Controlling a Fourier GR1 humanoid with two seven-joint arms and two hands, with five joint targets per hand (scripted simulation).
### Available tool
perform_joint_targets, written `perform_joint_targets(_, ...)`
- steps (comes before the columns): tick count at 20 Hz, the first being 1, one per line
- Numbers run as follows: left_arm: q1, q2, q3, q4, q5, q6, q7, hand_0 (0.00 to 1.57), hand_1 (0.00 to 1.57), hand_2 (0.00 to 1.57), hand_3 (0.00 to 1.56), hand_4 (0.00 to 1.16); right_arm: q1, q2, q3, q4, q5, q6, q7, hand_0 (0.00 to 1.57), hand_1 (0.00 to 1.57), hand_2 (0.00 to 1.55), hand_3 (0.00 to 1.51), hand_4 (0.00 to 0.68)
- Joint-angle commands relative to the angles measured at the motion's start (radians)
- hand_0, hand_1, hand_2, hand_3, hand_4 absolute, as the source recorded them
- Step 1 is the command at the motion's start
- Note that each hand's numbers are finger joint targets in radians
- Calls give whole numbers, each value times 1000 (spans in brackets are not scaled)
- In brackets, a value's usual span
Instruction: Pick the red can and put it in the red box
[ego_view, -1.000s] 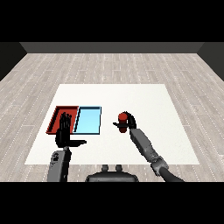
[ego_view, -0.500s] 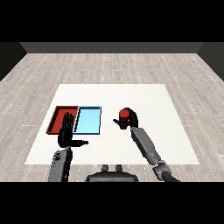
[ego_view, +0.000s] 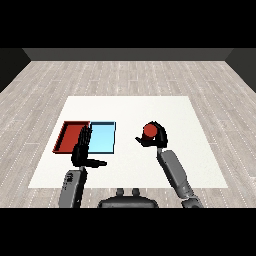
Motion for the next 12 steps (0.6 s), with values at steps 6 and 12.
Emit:
perform_joint_targets(6, -28, -14, -192, -37, -94, 141, 114, 0, 0, 0, 0, 0, 5, 95, 97, -203, 129, -139, 107, 1449, 1449, 1407, 1384, 636)
perform_joint_targets(12, -60, -14, -233, -18, -124, 175, 175, 0, 0, 0, 0, 0, -19, 98, 83, -157, 122, -115, 62, 1428, 1428, 1411, 1387, 629)
